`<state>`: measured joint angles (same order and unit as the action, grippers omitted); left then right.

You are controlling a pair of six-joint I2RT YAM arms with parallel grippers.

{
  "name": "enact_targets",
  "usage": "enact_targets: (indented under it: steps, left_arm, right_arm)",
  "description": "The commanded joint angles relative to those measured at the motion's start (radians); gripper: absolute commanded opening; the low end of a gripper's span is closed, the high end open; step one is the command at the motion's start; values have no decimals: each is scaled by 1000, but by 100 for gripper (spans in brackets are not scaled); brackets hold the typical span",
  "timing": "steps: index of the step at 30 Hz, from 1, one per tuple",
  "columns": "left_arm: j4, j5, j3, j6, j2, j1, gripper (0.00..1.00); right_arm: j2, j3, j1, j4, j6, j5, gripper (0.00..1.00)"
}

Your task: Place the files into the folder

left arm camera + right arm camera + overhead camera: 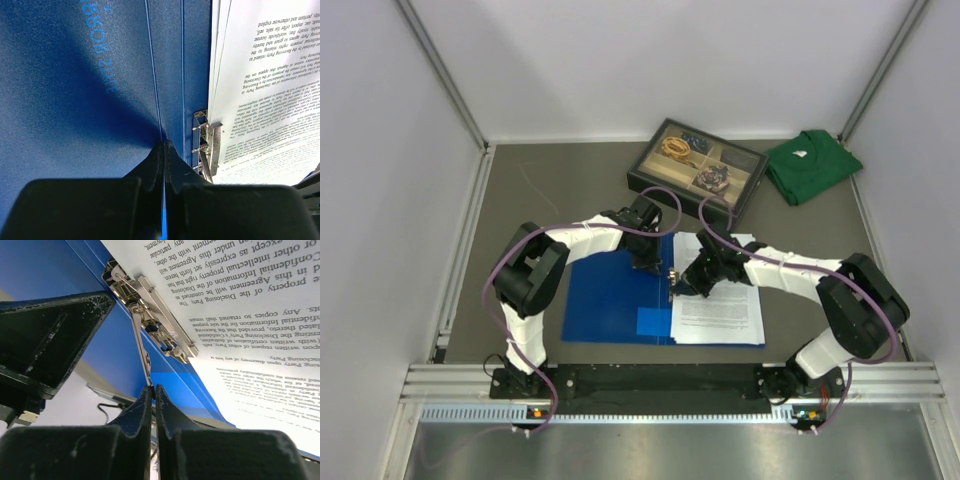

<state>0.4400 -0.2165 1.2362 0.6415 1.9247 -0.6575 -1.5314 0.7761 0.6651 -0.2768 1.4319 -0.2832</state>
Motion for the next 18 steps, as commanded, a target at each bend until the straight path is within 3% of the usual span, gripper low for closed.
enact_targets:
  steps: [1,18]
  left_arm:
    - [36,109,-46,-52,65,2,0]
    - [37,109,-49,-55,57,16,0]
  right_arm:
    - [-35,15,-2,-167,-128,171,0]
    - [-133,6,13,-165,-225,253,0]
